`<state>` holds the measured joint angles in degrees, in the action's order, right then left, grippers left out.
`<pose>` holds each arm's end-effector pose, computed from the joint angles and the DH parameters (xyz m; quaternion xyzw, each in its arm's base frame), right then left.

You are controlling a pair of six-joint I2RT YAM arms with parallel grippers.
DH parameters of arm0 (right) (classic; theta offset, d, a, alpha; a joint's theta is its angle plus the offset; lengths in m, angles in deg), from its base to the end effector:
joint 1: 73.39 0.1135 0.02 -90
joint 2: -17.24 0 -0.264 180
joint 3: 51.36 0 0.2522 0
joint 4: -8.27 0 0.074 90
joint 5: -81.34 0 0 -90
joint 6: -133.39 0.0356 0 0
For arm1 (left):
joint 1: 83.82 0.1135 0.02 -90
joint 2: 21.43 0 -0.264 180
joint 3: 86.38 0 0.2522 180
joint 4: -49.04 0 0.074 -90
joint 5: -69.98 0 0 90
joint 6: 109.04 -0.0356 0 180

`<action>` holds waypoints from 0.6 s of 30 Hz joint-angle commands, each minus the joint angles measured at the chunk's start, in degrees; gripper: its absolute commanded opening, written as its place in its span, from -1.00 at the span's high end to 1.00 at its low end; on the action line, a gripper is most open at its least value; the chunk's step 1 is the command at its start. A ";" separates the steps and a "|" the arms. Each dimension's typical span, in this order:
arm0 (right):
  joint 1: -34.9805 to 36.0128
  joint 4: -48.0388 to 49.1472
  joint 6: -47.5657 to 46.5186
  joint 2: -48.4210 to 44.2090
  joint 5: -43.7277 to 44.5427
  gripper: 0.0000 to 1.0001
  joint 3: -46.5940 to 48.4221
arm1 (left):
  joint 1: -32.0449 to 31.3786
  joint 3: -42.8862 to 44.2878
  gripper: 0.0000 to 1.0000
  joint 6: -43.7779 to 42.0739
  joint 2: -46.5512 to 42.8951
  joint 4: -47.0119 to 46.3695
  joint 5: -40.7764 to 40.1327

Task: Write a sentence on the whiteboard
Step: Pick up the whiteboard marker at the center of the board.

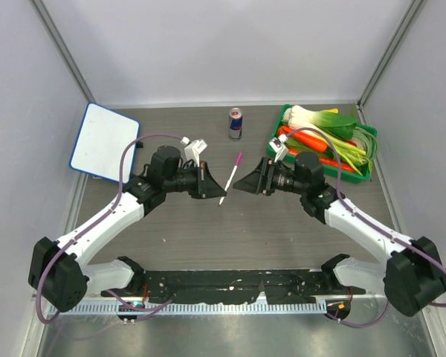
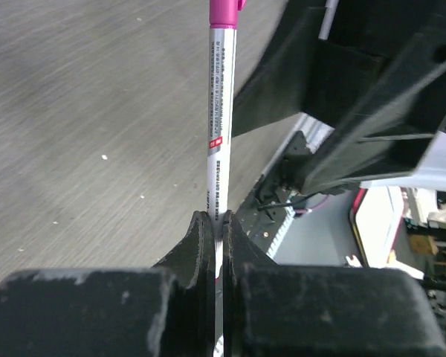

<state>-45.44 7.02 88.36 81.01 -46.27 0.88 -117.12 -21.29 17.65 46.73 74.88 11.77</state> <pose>0.2107 0.1364 0.2773 -0.0895 0.7613 0.5536 0.3254 0.2111 -0.1611 0.2946 0.1146 0.8321 -0.4735 0.2651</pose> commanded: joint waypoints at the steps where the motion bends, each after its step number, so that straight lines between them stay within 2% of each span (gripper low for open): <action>1: 1.58 10.51 5.04 4.34 -2.30 -0.27 3.09 | 0.08 -0.97 1.00 3.74 -0.93 -6.01 7.40; 4: 2.20 10.17 5.21 5.93 -2.74 -0.25 4.15 | 0.08 -1.93 1.00 4.62 -1.71 -7.50 7.85; 8: 2.55 11.56 5.82 6.81 -2.65 -0.08 3.89 | 0.08 -2.55 1.00 5.41 -2.51 -8.56 8.02; 9: 2.55 12.18 6.35 6.98 -2.74 0.12 3.80 | 0.08 -2.90 1.00 5.93 -2.59 -9.08 8.28; 12: 2.73 15.43 8.64 7.34 -3.26 0.45 3.62 | -0.01 -4.48 1.00 7.43 -2.77 -10.67 9.16; 13: 2.99 15.78 8.82 7.51 -3.09 0.77 3.71 | -0.01 -5.09 1.00 7.70 -3.12 -11.02 9.17; 14: 2.99 15.79 8.82 7.95 -3.00 0.90 3.97 | -0.01 -5.62 1.00 7.78 -3.73 -10.85 8.99; 15: 2.99 15.79 8.91 8.13 -3.00 0.98 4.23 | 0.08 -6.06 1.00 7.79 -4.09 -10.50 8.64; 17: 3.08 15.79 9.08 8.13 -2.74 0.98 4.06 | -0.01 -6.68 1.00 7.87 -5.22 -10.15 7.24; 18: 3.08 15.27 9.08 7.34 -2.13 0.98 3.71 | -0.01 -6.77 0.94 7.79 -5.58 -9.36 6.36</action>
<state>-42.73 17.73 96.42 89.23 -48.83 2.41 -117.08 -26.93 24.36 44.02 66.37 18.61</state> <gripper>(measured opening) 0.058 0.027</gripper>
